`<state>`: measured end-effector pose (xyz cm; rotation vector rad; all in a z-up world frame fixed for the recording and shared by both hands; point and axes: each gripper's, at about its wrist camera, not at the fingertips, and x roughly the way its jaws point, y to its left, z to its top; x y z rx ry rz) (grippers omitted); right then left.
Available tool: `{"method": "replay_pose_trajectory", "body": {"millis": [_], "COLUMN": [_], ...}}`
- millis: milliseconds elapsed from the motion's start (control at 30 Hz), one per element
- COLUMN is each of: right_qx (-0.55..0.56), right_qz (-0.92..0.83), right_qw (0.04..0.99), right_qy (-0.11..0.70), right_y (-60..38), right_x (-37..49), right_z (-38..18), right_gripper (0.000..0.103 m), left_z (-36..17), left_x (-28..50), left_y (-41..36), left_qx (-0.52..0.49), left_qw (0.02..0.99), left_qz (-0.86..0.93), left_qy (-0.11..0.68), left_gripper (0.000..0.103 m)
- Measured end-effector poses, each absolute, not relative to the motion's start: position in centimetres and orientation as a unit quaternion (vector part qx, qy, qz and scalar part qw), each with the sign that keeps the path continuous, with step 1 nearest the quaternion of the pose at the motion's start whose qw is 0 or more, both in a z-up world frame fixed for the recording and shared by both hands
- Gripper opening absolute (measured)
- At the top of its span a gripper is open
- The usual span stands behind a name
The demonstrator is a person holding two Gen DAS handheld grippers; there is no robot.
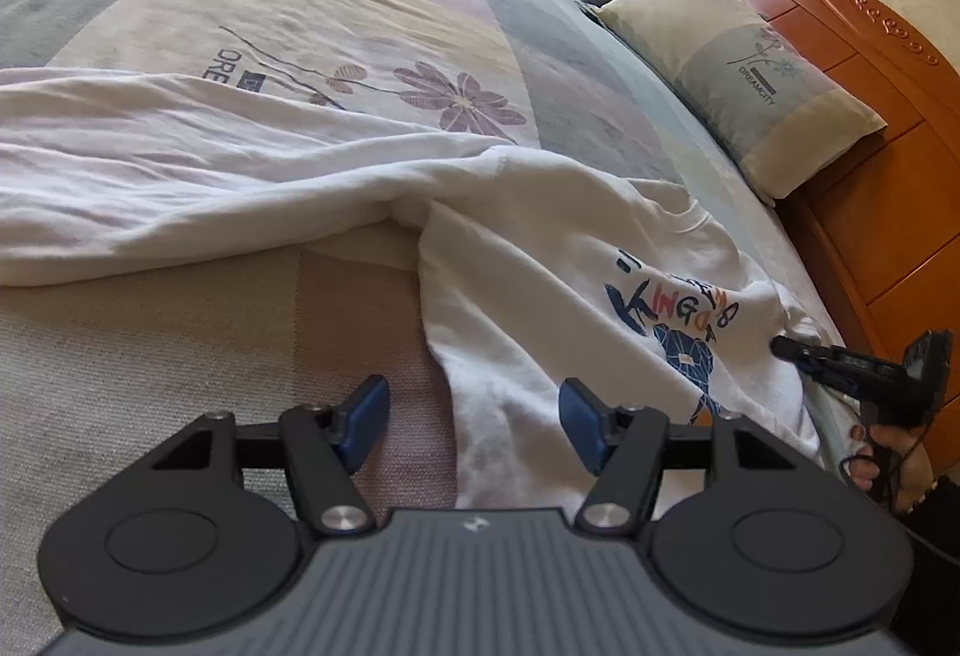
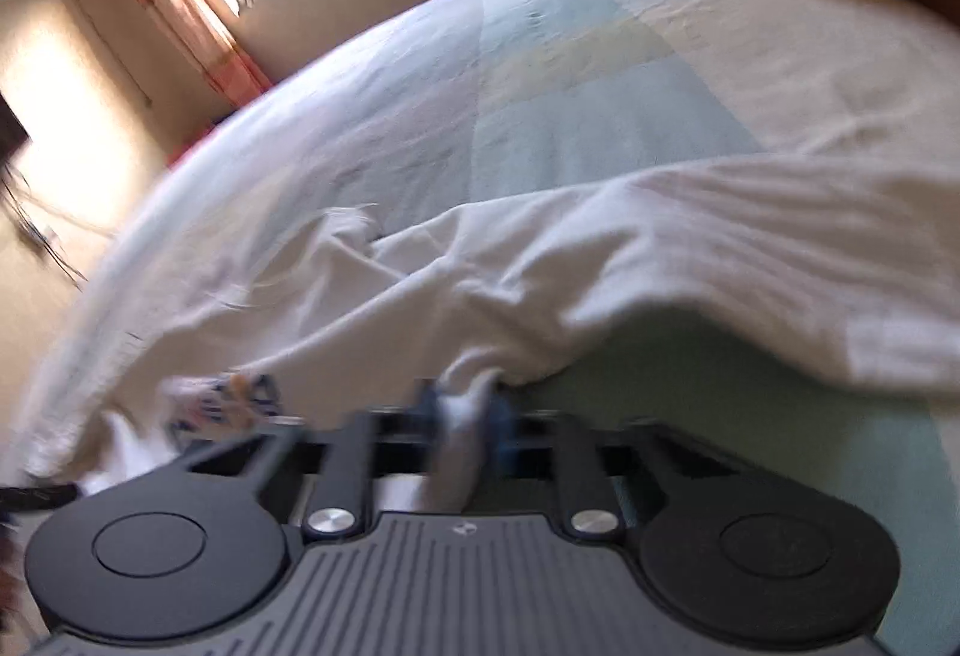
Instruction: Fold clothes
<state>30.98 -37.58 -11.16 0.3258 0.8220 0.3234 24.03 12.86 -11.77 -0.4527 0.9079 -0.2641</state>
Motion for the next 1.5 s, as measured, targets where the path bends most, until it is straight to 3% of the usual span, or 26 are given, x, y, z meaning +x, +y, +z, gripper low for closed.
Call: {"method": "replay_pose_trajectory", "body": {"millis": [100, 233, 700, 833, 1000, 1133, 1300, 1367, 1500], "right_qx": [0.123, 0.14, 0.094, 0.048, 0.099, 0.103, 0.076, 0.065, 0.014], "right_qz": [0.129, 0.129, 0.1, 0.095, 0.081, 0.071, 0.059, 0.055, 0.047], "right_qw": [0.91, 0.919, 0.916, 0.918, 0.917, 0.916, 0.915, 0.914, 0.915], "right_qy": [0.374, 0.346, 0.377, 0.383, 0.377, 0.38, 0.391, 0.396, 0.401], "right_y": [-37.3, -38.1, -36.6, -35.0, -37.8, -37.8, -35.8, -35.0, -32.9], "right_x": [31.8, 31.5, 24.1, 23.9, 20.4, 17.5, 14.7, 13.5, 12.3], "right_z": [-10.2, -8.6, -10.9, -10.6, -8.5, -8.5, -9.7, -10.2, -10.6], "right_gripper": [0.011, 0.028, 0.03, 0.021, 0.022, 0.03, 0.031, 0.038, 0.038], "left_z": [-11.7, -11.5, -11.3, -11.2, -11.3, -11.4, -11.3, -11.3, -11.4], "left_x": [24.0, 23.8, 23.4, 23.1, 22.7, 22.6, 22.7, 22.8, 22.9], "left_y": [12.3, 11.6, 10.3, 8.6, 6.9, 7.3, 6.9, 6.7, 6.6], "left_qx": [-0.199, -0.169, -0.134, -0.077, -0.015, -0.027, -0.019, -0.019, -0.019], "left_qw": [0.87, 0.877, 0.886, 0.892, 0.897, 0.897, 0.897, 0.897, 0.896], "left_qz": [-0.123, -0.122, -0.108, -0.096, -0.089, -0.094, -0.091, -0.089, -0.087], "left_qy": [0.434, 0.434, 0.432, 0.435, 0.433, 0.43, 0.433, 0.433, 0.434], "left_gripper": [0.062, 0.062, 0.063, 0.063, 0.064, 0.066, 0.068, 0.069, 0.07]}}
